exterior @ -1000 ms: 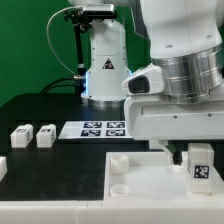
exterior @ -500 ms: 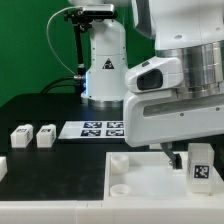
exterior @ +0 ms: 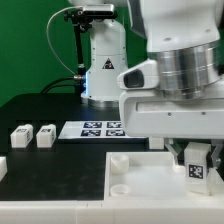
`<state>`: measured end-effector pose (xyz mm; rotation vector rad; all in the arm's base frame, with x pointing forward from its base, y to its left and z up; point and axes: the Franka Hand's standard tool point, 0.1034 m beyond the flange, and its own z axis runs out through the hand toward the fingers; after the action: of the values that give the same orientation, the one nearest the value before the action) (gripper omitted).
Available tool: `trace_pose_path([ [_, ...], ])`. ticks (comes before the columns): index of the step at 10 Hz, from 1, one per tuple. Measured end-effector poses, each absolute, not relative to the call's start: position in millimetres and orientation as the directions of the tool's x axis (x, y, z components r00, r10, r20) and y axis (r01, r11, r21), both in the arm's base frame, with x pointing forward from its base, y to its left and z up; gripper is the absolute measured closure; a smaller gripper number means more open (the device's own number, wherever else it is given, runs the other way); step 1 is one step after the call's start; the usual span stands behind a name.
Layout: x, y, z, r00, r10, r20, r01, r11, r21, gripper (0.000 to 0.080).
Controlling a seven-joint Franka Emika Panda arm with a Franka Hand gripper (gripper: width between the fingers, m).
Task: Assemble one leg
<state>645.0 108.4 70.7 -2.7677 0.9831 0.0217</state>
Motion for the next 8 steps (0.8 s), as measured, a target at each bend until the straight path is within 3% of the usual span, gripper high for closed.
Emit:
trace_pose_path([
  [2,643.0,107.9,70.1,0.47,-0.868,-0.16,-0.88,-0.448,-0.157,0.0496],
  [4,640.2,110.6,68.6,0.167,-0.964,-0.205,-0.98,-0.14,-0.141,0.0496],
  [5,639.6,112.8,68.6,0.082,-0.971,-0.224,-0.991,-0.055,-0.124,0.0496],
  [8,639.1,113.7,68.2,0.143,-0.965,-0.219,-0.984,-0.115,-0.135,0.0496],
])
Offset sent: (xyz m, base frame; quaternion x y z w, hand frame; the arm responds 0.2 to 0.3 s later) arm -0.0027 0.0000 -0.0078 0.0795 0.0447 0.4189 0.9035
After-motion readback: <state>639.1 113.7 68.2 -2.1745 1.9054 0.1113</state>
